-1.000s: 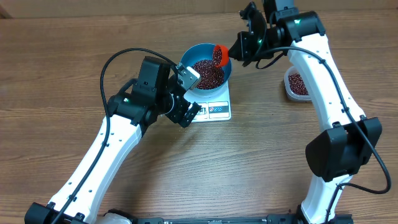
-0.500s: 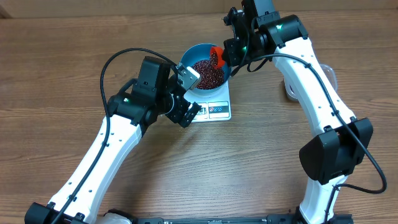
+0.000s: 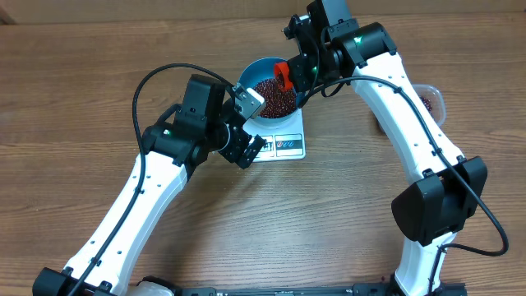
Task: Scoop item into bowl and weigh 150g on scale
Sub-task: 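Tip the scoop and shake beans into the teal bowl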
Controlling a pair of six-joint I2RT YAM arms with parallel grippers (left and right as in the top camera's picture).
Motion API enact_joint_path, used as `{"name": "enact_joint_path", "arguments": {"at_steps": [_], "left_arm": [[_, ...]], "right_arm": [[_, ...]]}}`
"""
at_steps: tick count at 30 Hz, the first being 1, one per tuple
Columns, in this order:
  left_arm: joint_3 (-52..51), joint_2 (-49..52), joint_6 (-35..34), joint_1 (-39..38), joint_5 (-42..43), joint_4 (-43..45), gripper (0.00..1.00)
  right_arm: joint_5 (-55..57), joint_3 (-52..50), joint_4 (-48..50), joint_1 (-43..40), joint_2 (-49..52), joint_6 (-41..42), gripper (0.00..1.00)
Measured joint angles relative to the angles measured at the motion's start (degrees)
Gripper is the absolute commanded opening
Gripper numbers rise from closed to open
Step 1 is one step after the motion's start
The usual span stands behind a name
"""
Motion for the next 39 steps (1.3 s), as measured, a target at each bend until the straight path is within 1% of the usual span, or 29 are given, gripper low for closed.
{"name": "enact_joint_path", "arguments": {"at_steps": [39], "left_arm": [[0.00,0.00,0.02,0.00,0.00,-0.02,0.99]], "right_arm": [[0.11,0.00,-1.20,0.00,-0.02,-0.24,0.04]]}}
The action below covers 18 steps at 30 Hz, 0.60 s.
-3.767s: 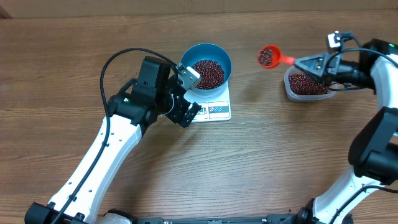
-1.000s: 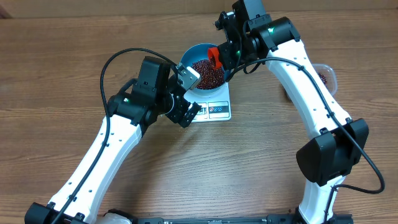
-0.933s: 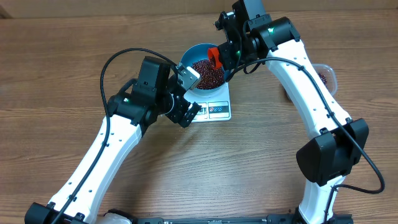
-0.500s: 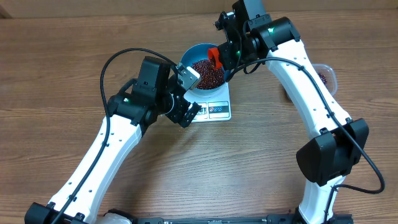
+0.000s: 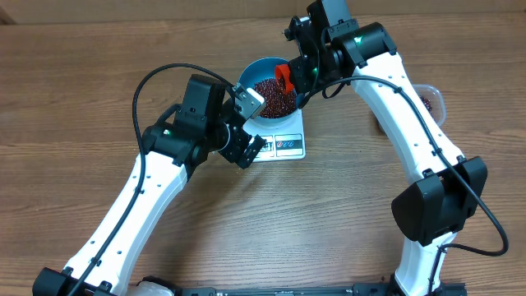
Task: Scoop item into bowl and weigh 150g on scale
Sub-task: 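Tip the scoop and shake beans into the teal bowl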
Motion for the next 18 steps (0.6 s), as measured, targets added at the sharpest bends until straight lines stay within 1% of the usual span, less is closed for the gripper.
{"name": "enact_joint_path", "arguments": {"at_steps": [18], "left_arm": [[0.00,0.00,-0.02,0.00,0.00,0.02,1.00]], "right_arm": [[0.83,0.00,-0.13,0.00,0.00,-0.20,0.04]]}}
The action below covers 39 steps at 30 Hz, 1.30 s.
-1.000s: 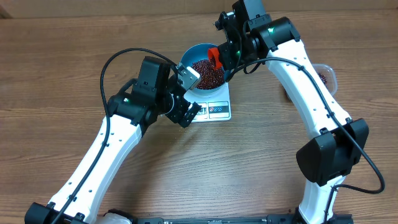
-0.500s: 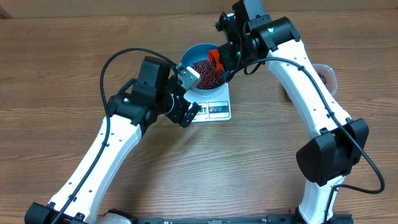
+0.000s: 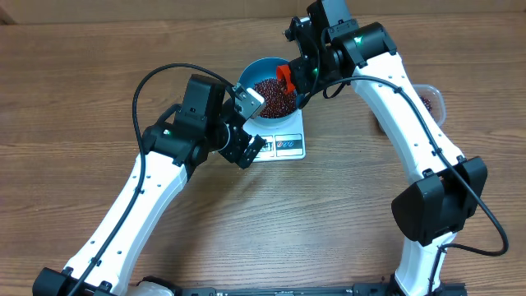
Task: Scoop item into bowl and weigh 150g on scale
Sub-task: 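Tip the scoop and shake beans into the teal bowl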
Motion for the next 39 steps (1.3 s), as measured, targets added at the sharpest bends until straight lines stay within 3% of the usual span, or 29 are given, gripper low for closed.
{"name": "enact_joint_path", "arguments": {"at_steps": [39], "left_arm": [[0.00,0.00,0.00,0.00,0.00,0.00,1.00]], "right_arm": [[6.34,0.00,0.04,2.62,-2.75,-3.06,0.04]]}}
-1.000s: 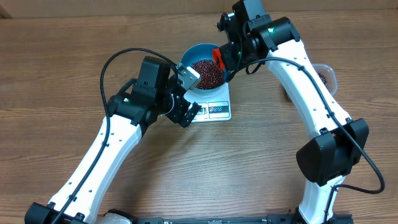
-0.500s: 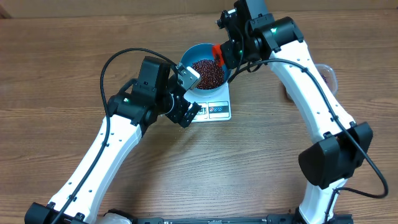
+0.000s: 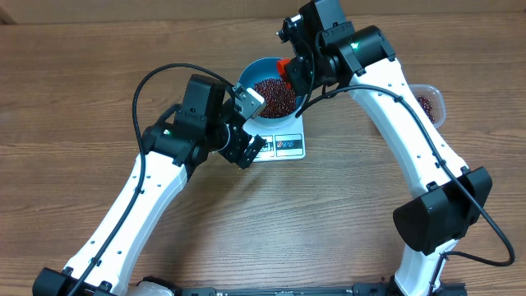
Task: Scoop item into bowl and weigh 150g on scale
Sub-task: 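Tip the scoop and shake beans into the teal bowl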
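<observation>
A blue bowl (image 3: 249, 76) filled with dark red beans (image 3: 274, 97) stands on a white scale (image 3: 283, 146) at the middle of the table. My right gripper (image 3: 292, 76) is shut on a red scoop (image 3: 283, 66), which hangs at the bowl's far right rim. The scoop's contents are hidden. My left gripper (image 3: 249, 151) stands open at the scale's left front corner, with nothing seen between its fingers. The scale's readout is too small to read.
A clear container (image 3: 429, 100) with more red beans sits at the right, partly behind the right arm. Both white arms reach in from the near edge. A black cable loops over the left arm.
My right gripper and the scoop have shifted a little toward the far left, from over the beans to the bowl's far rim. The left arm, bowl and scale are unchanged.
At all three earlier moments my right gripper held the red scoop over the right side of the bean-filled bowl, with the left gripper still at the scale's left corner. Now the scoop sits slightly farther back, at the bowl's rim.
</observation>
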Controlling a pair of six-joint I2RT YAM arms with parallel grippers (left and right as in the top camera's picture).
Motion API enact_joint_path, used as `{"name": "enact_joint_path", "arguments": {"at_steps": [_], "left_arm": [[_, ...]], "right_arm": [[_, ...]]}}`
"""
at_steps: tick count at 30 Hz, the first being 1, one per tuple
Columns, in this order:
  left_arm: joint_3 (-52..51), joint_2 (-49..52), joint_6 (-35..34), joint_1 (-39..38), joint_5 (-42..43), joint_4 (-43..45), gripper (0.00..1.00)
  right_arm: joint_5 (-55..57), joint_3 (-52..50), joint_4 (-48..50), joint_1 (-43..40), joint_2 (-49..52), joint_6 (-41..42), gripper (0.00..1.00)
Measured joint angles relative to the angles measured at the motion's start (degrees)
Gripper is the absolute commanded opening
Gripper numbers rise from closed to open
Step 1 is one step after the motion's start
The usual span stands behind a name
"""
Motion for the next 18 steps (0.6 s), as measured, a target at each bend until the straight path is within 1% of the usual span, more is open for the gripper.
{"name": "enact_joint_path", "arguments": {"at_steps": [18], "left_arm": [[0.00,0.00,0.02,0.00,0.00,0.00,0.99]], "right_arm": [[4.13,0.00,-0.04,1.70,-1.97,-3.78,0.04]]}}
